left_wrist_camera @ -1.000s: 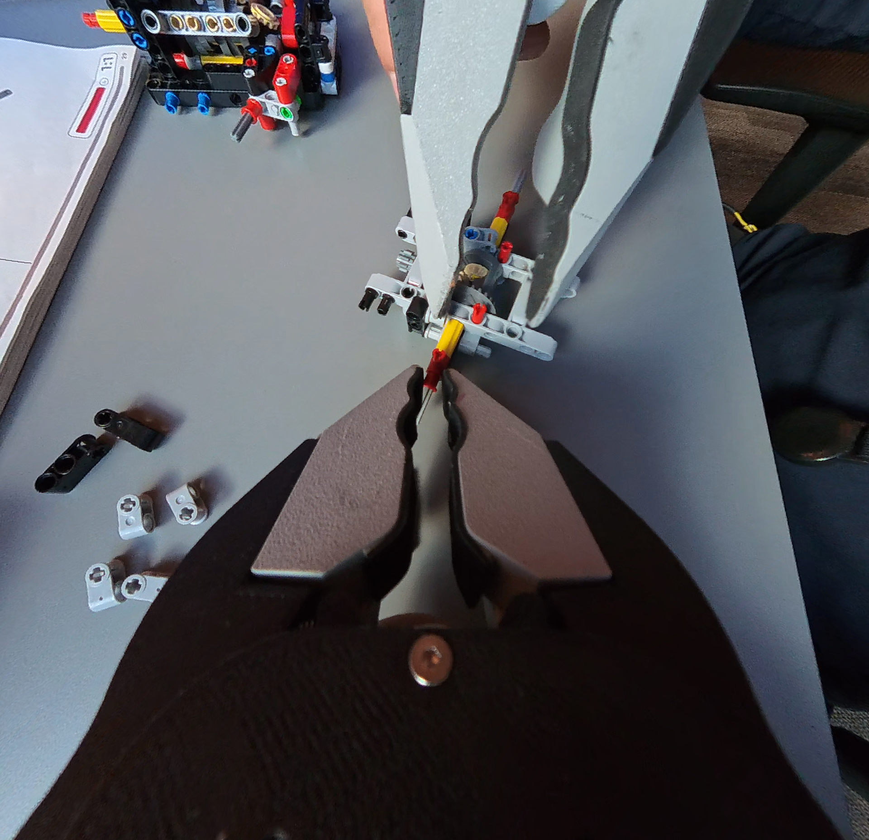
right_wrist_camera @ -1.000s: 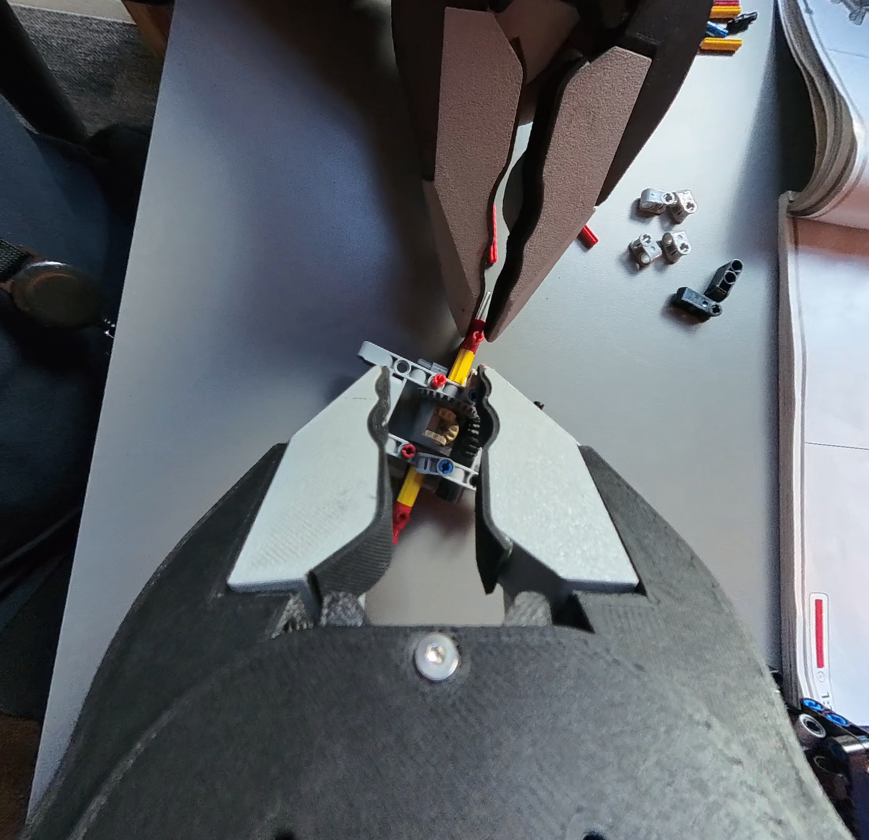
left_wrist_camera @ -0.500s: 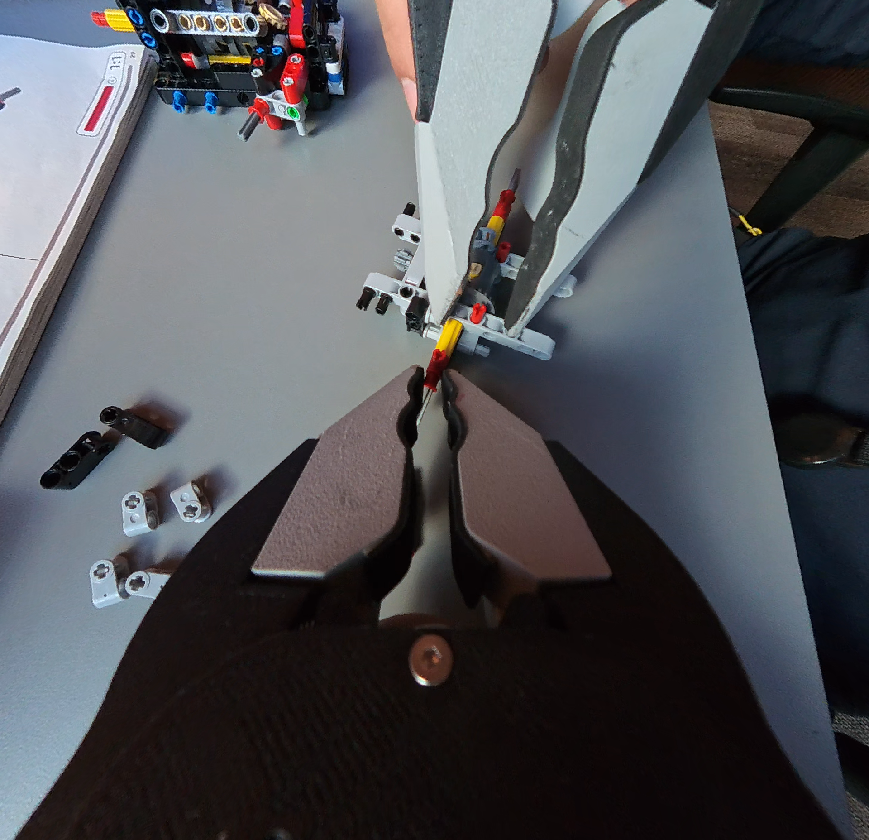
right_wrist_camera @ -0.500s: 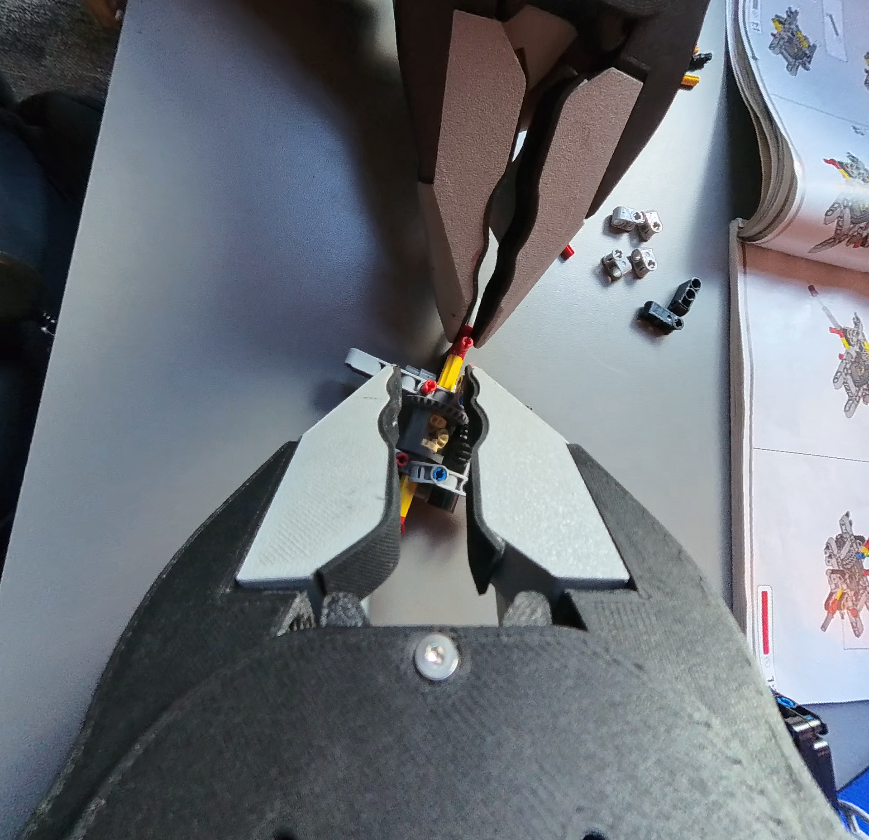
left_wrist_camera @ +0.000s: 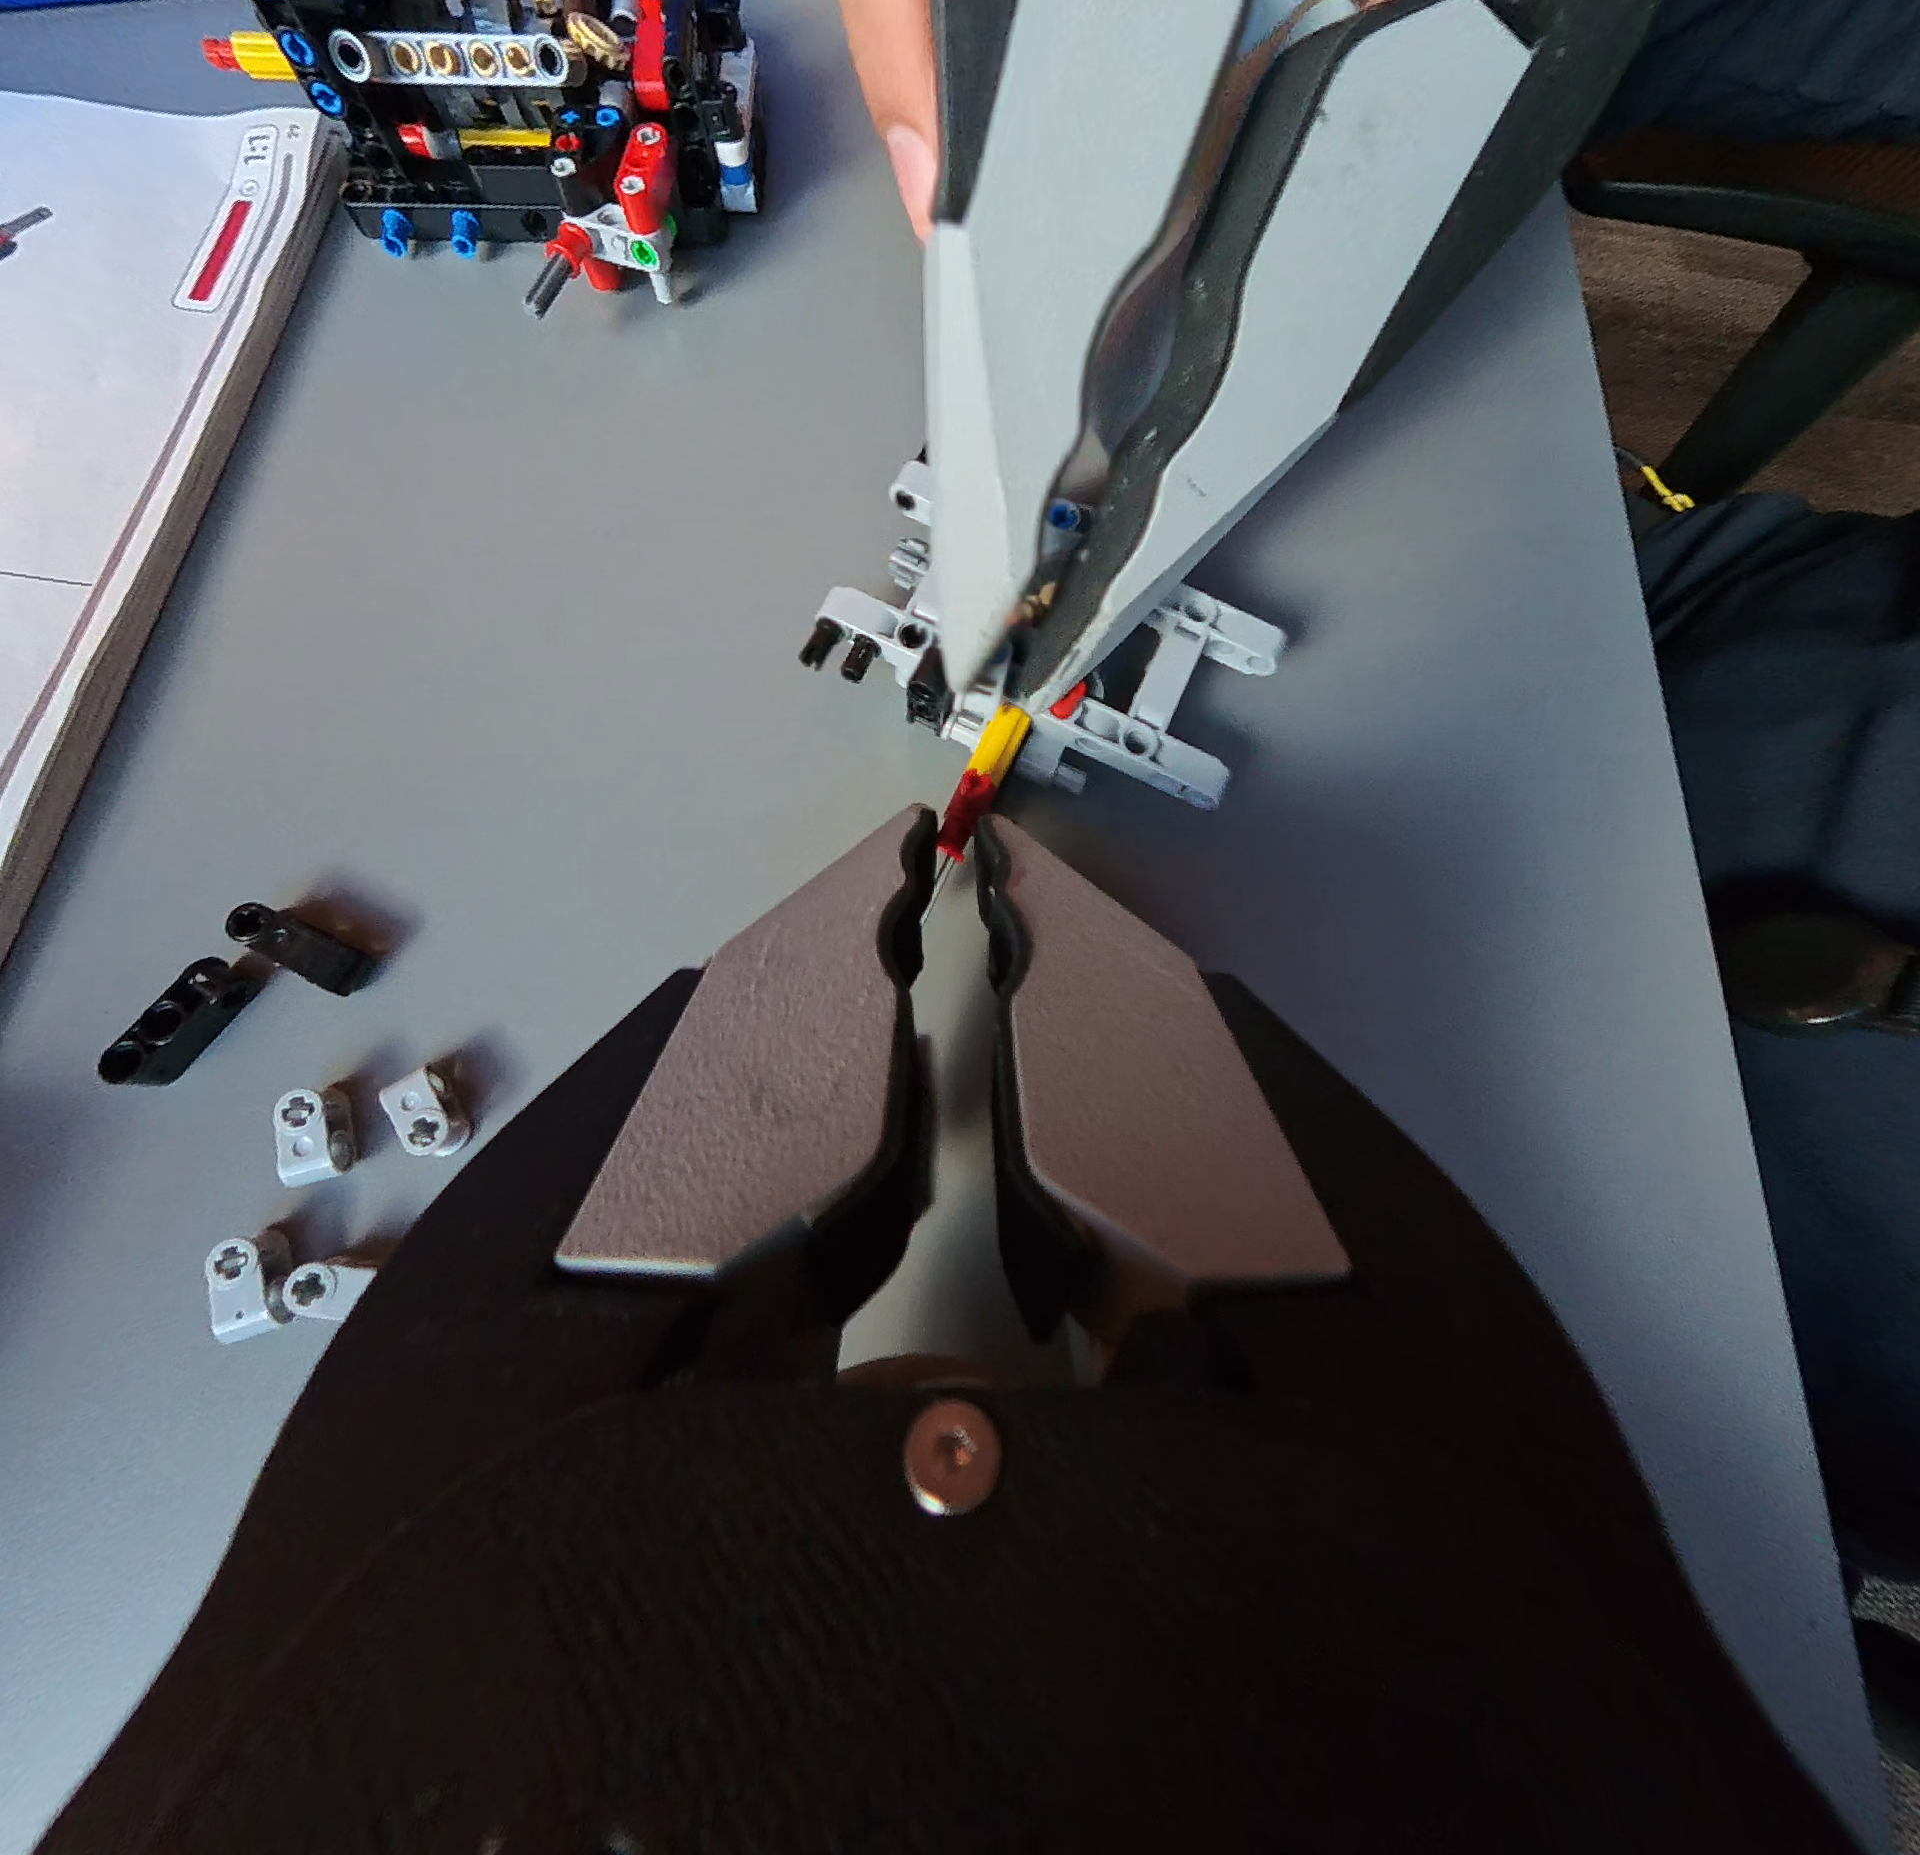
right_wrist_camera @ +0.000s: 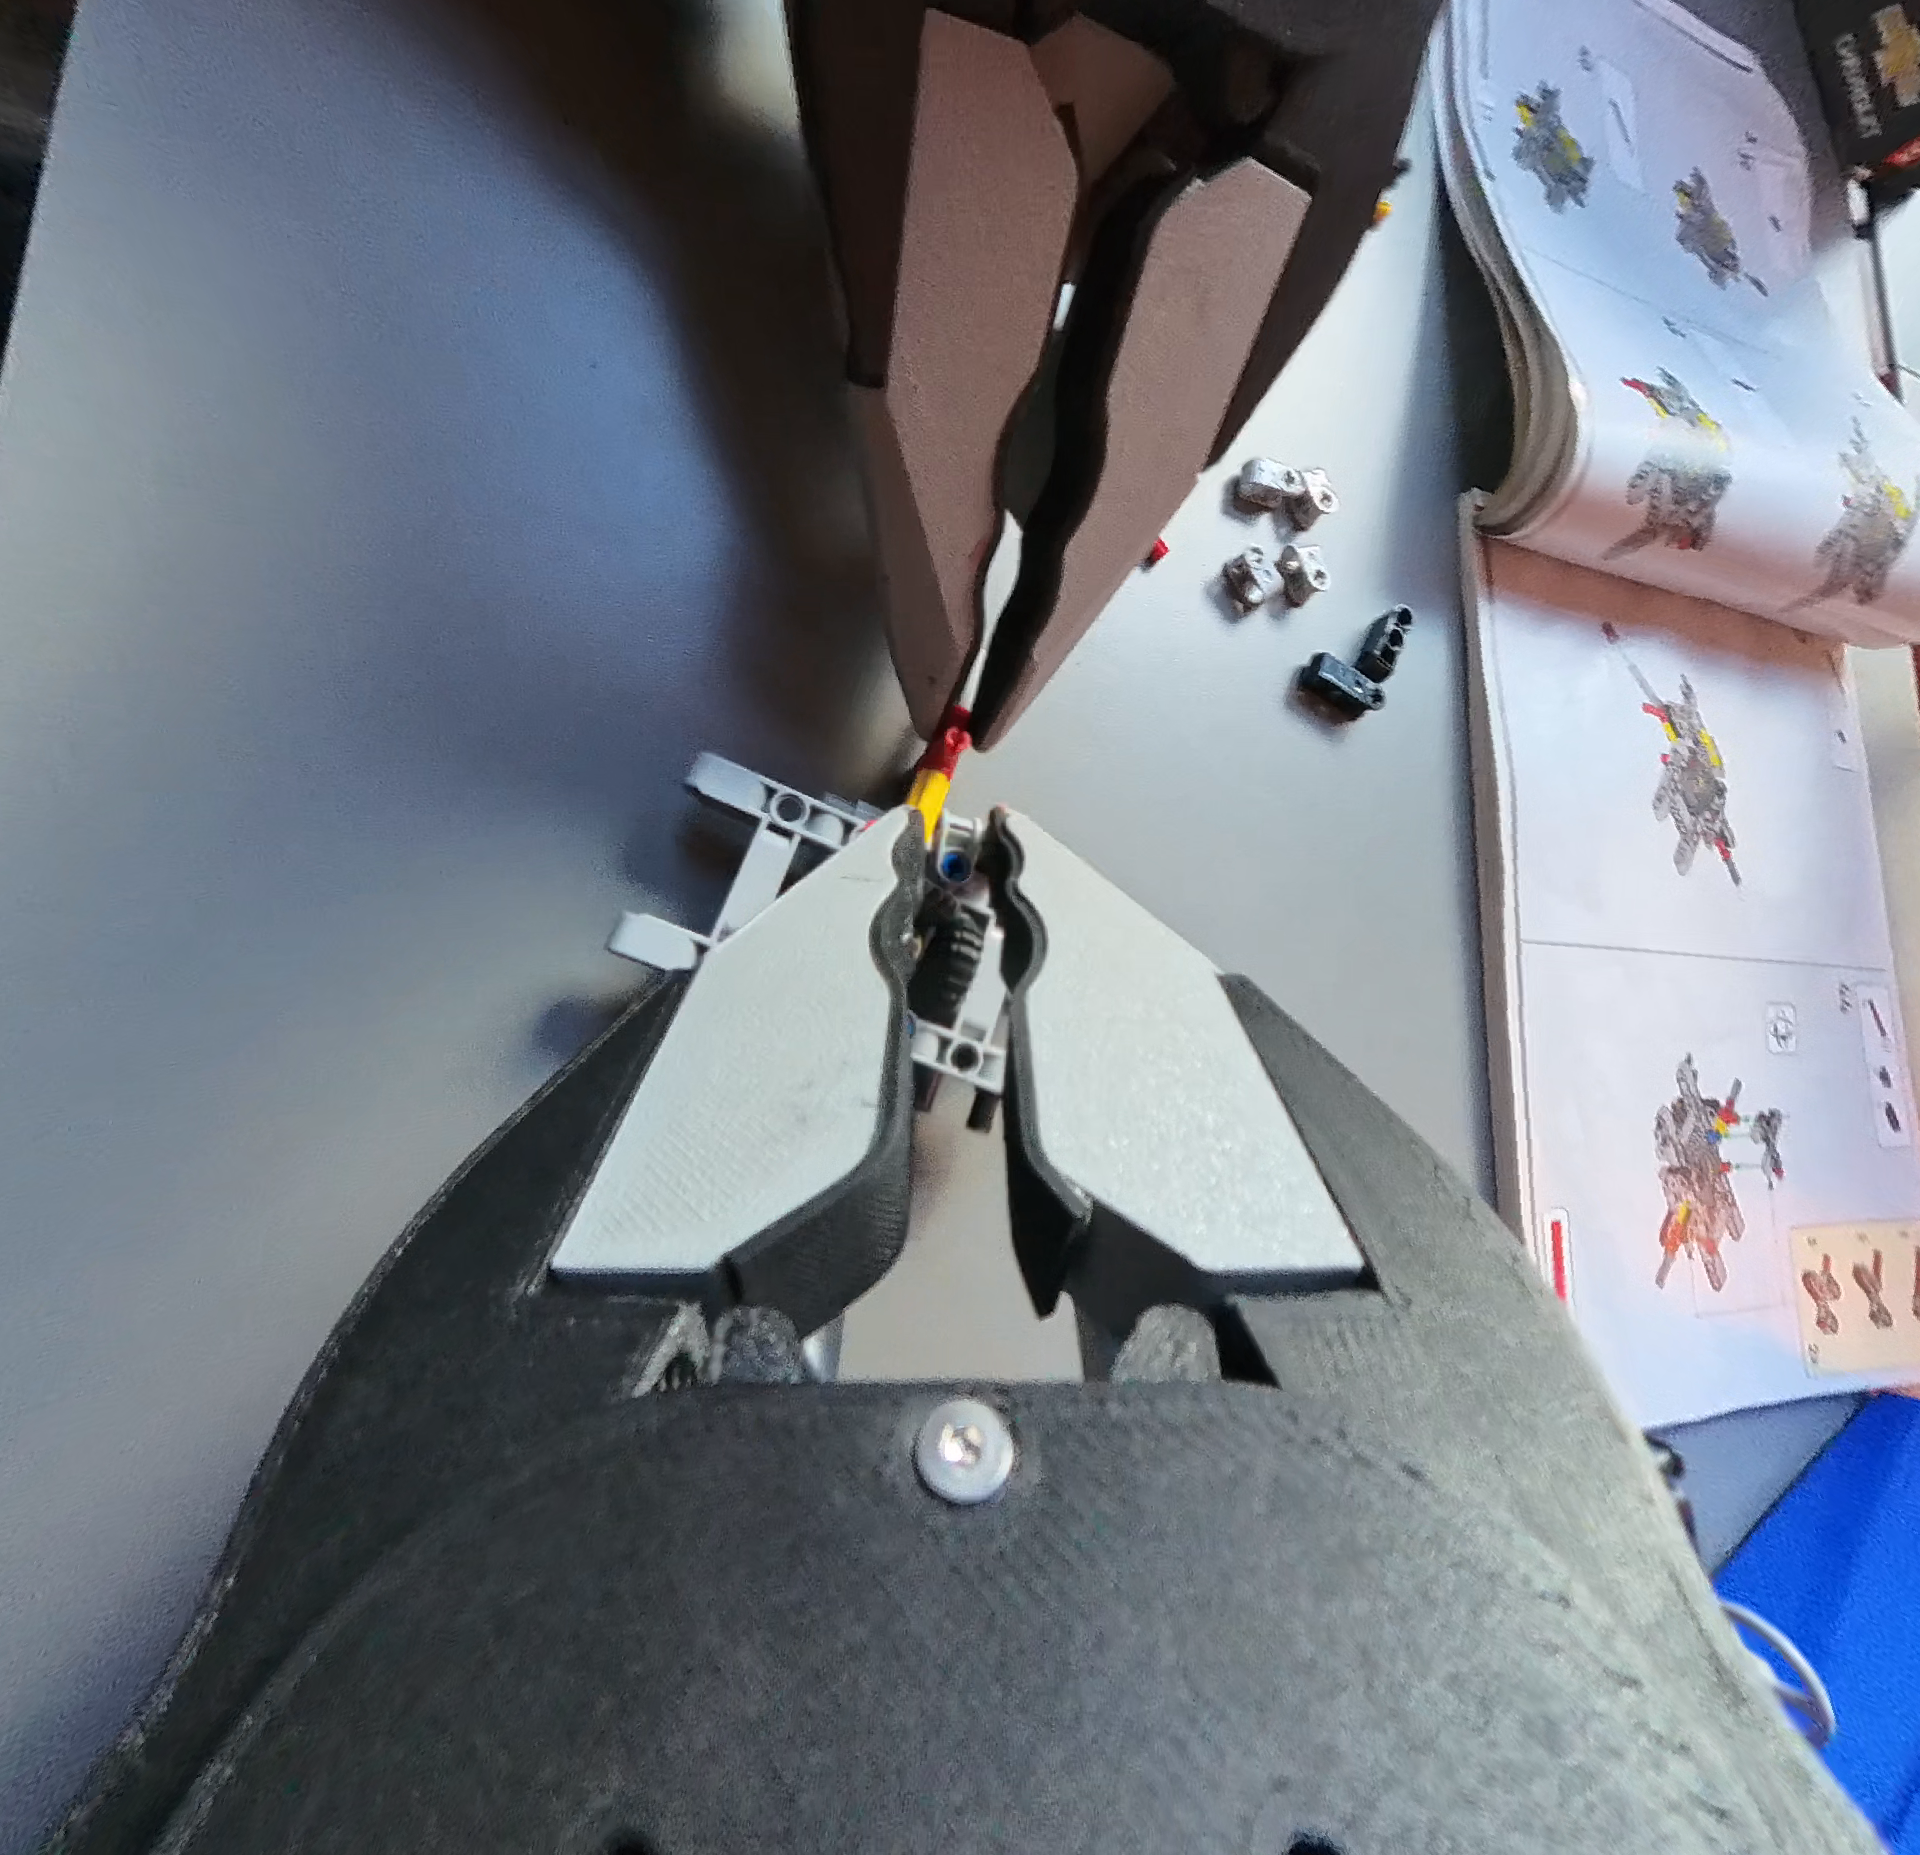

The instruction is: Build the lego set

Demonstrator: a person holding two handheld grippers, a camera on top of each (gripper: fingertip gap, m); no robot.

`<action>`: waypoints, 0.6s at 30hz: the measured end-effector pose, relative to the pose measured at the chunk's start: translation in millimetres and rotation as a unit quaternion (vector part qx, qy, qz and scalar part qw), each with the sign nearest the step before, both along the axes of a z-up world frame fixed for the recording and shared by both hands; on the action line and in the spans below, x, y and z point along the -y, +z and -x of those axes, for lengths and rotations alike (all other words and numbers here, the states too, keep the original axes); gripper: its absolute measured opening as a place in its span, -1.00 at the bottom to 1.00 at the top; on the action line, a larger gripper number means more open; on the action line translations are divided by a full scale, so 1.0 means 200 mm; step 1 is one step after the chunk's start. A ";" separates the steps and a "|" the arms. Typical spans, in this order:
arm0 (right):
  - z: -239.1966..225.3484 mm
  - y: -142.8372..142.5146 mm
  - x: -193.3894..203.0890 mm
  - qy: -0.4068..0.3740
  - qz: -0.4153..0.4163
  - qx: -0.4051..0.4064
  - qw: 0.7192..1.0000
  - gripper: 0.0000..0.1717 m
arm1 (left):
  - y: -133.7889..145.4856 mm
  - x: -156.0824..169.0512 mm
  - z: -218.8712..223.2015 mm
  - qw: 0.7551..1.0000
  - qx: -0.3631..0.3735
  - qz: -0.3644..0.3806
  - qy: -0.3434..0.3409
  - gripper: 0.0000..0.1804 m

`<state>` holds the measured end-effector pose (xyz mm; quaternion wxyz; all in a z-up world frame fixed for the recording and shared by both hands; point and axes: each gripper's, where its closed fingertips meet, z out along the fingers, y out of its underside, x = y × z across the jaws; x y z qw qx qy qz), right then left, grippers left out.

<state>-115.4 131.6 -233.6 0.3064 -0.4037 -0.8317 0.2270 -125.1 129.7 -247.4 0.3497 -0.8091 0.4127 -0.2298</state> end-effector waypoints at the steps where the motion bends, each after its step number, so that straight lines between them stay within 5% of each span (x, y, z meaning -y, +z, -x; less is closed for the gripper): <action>1: 0.00 0.01 -0.01 -0.007 0.001 -0.002 1.000 -0.86 | 0.00 0.00 0.00 1.000 0.001 0.000 0.001 -0.95; 7: -0.03 0.04 0.02 0.003 0.052 0.012 0.999 -0.64 | 0.01 0.00 0.00 1.000 0.001 -0.004 0.001 -0.95; 18: -0.03 -0.02 0.03 0.041 0.033 0.087 0.995 -0.69 | 0.01 0.00 0.00 1.000 -0.008 -0.012 0.000 -0.96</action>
